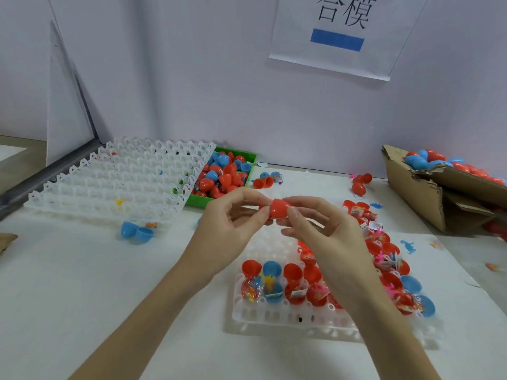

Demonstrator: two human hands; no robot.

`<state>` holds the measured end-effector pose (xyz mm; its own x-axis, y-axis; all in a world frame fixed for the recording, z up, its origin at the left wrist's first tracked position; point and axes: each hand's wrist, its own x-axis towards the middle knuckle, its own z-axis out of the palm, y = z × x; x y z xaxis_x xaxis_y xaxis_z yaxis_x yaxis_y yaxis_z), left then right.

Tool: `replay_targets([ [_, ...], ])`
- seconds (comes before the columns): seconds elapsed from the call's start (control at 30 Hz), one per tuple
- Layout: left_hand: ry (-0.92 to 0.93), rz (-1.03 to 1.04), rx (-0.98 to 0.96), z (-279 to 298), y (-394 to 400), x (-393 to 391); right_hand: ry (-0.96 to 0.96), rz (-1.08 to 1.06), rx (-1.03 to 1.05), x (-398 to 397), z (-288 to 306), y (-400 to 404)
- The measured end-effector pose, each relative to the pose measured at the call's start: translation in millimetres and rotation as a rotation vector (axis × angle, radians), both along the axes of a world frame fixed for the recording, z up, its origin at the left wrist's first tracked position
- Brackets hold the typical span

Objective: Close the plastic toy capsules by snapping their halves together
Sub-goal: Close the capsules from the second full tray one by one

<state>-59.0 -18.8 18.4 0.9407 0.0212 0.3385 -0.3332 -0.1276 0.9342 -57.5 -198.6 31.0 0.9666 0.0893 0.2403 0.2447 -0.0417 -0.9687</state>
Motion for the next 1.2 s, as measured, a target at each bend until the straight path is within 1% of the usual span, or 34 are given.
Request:
replay_targets([
  [0.07,-0.016,-0.001,0.045,-0.2,-2.5,-1.5,-0.064,-0.042,-0.052,-0.5,-1.4,2.5],
  [0.2,-0.087,0.069,0.123,-1.4,-4.1,-2.7,-0.241,-0.117,-0.277,-2.1,-5.5,5.3],
  [0.27,-0.109,0.113,0.110,-1.0,-2.1,-1.8,-0.296,-0.114,-0.306,-3.5,-7.1,6.7],
  [0.33,-0.139,0.127,0.085,-0.4,1.5,-0.8,-0.301,-0.111,-0.273,-4.3,-7.7,9.3],
  [0.37,-0.170,0.131,0.103,-0.1,2.8,-0.9,-0.284,-0.110,-0.239,-4.5,-8.1,10.4],
  [0.4,-0.216,0.140,0.154,0.2,3.6,-1.2,-0.259,-0.108,-0.190,-4.4,-8.5,11.7],
  [0.5,-0.409,0.179,0.388,0.0,1.1,-2.1,-0.178,-0.112,-0.066,-4.1,-8.5,11.9],
  [0.57,-0.468,0.205,0.437,-2.3,-1.5,-1.4,-0.150,-0.109,-0.049,-3.4,-8.0,10.3],
  [0.6,-0.458,0.215,0.418,-2.9,-1.9,-1.1,-0.139,-0.101,-0.047,-3.4,-7.7,10.0],
  [0.67,-0.359,0.195,0.305,-2.3,-0.8,-1.9,-0.124,-0.089,-0.054,-3.3,-7.3,9.9],
  [0.73,-0.223,0.136,0.118,0.7,1.1,-3.2,-0.096,-0.076,-0.051,-3.5,-6.9,9.5],
  [0.8,-0.132,0.071,-0.048,5.0,1.4,-5.1,-0.048,-0.051,-0.008,-4.5,-5.8,8.9],
  [0.83,-0.118,0.045,-0.064,6.3,1.2,-5.2,-0.029,-0.043,0.012,-4.9,-5.0,8.1],
  [0.9,-0.113,0.012,-0.013,8.0,0.1,-5.3,-0.020,-0.040,0.027,-5.3,-3.0,6.6],
  [0.97,-0.106,-0.002,-0.013,8.1,0.2,-5.9,-0.030,-0.036,0.036,-5.3,-1.0,5.6],
  [1.1,-0.137,0.046,0.005,7.8,-0.5,-6.7,-0.056,-0.001,0.023,-5.3,-1.5,5.4],
  [1.2,-0.150,0.051,-0.037,8.3,0.9,-7.0,-0.090,0.020,0.022,-6.8,-1.8,7.6],
])
